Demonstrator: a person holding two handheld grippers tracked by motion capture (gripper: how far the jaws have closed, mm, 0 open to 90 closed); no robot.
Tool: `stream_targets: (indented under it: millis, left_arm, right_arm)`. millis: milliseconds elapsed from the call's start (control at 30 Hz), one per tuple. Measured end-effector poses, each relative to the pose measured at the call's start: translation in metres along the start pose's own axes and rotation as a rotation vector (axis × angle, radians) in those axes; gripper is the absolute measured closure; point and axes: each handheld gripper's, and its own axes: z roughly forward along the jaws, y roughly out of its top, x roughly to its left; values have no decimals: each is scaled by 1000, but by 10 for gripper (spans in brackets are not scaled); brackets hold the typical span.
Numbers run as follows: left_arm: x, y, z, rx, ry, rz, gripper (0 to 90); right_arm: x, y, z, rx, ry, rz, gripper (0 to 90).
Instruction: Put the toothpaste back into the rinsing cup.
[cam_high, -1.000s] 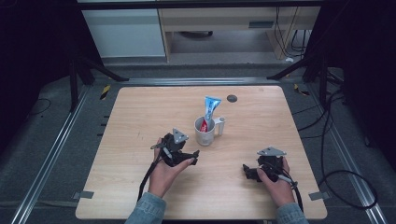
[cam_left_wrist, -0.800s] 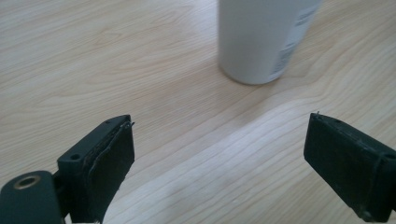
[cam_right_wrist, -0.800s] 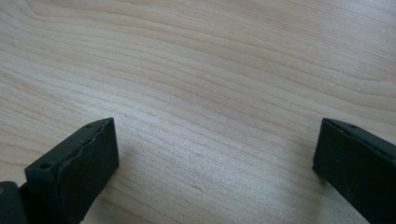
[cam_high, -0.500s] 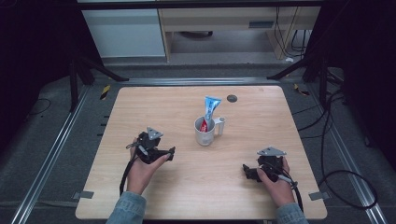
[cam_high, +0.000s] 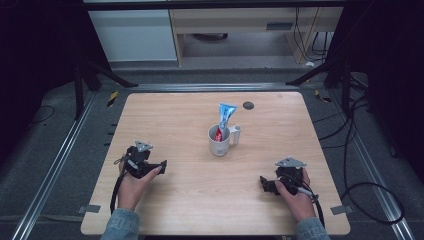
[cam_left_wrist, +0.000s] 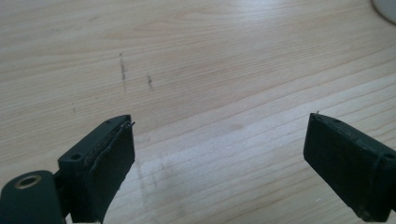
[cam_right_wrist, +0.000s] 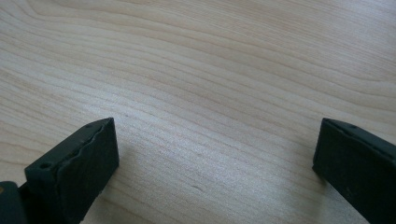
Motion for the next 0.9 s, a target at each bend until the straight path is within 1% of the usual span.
stream_targets:
  millis: [133, 333, 467, 667, 767, 900]
  left_arm:
    - [7, -4, 3, 26, 9, -12, 82]
    - [18, -8, 7, 38, 23, -27, 83]
    - [28, -11, 8, 56, 43, -38, 82]
    - [42, -16, 13, 81, 77, -36, 82]
    - [51, -18, 16, 87, 81, -46, 83]
    - [60, -23, 21, 95, 73, -65, 80]
  right_arm:
    - [0, 0, 0, 0, 2, 0, 4]
    - [0, 0, 0, -1, 3, -1, 4]
    - [0, 0, 0, -1, 3, -1, 4]
    - [0, 0, 0, 0, 2, 0, 4]
    - [0, 0, 0, -1, 2, 0, 4]
    - [0, 0, 0, -1, 2, 0, 4]
